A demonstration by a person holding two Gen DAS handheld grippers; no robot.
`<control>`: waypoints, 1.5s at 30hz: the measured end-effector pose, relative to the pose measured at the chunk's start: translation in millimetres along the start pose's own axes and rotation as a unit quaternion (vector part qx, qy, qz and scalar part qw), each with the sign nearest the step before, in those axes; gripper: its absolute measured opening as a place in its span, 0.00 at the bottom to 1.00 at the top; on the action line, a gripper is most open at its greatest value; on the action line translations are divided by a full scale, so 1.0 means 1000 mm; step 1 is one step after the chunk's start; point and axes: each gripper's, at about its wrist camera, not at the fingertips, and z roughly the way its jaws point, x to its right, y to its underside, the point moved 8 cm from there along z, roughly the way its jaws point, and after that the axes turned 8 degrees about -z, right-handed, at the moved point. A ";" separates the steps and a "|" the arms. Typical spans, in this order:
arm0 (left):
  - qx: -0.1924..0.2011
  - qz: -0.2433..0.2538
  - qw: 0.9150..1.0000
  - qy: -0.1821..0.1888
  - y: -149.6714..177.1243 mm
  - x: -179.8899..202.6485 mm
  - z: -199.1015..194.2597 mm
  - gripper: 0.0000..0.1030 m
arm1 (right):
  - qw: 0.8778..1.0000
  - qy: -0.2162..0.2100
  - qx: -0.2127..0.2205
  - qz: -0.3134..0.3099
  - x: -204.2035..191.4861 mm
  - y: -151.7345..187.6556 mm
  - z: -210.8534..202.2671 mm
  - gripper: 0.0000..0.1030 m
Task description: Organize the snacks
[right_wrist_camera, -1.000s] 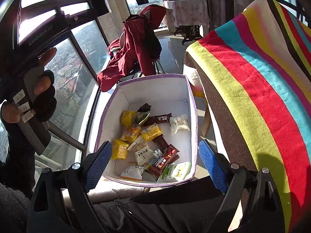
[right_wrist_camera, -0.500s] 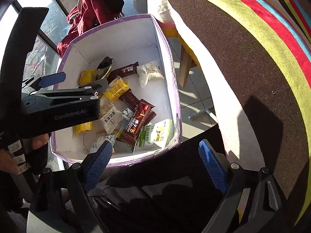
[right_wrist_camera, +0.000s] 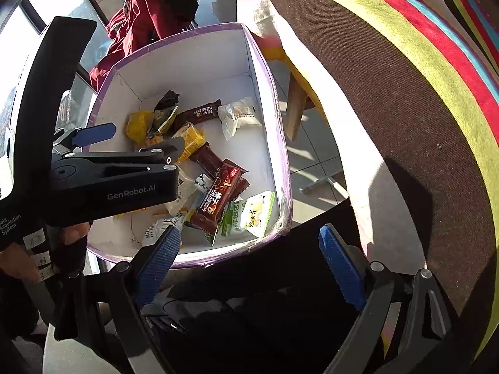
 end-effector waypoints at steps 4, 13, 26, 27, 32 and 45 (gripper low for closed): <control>-0.003 -0.001 1.000 0.002 0.003 0.002 0.003 0.98 | 1.000 -0.002 -0.001 0.002 0.001 0.001 0.000 0.85; -0.006 0.002 1.000 0.004 0.006 0.005 0.003 0.98 | 1.000 -0.004 -0.001 0.003 -0.001 0.001 0.000 0.85; -0.010 0.006 1.000 0.010 0.008 0.012 0.004 0.98 | 1.000 -0.008 -0.004 0.009 0.000 0.002 0.000 0.85; -0.010 0.006 1.000 0.010 0.008 0.012 0.005 0.98 | 1.000 -0.009 -0.004 0.009 0.000 0.003 0.000 0.85; -0.012 0.008 1.000 0.011 0.009 0.014 0.005 0.98 | 1.000 -0.011 -0.006 0.012 -0.001 0.003 0.000 0.85; -0.015 0.008 1.000 0.014 0.009 0.014 0.006 0.98 | 1.000 -0.014 -0.008 0.014 -0.002 0.003 -0.001 0.85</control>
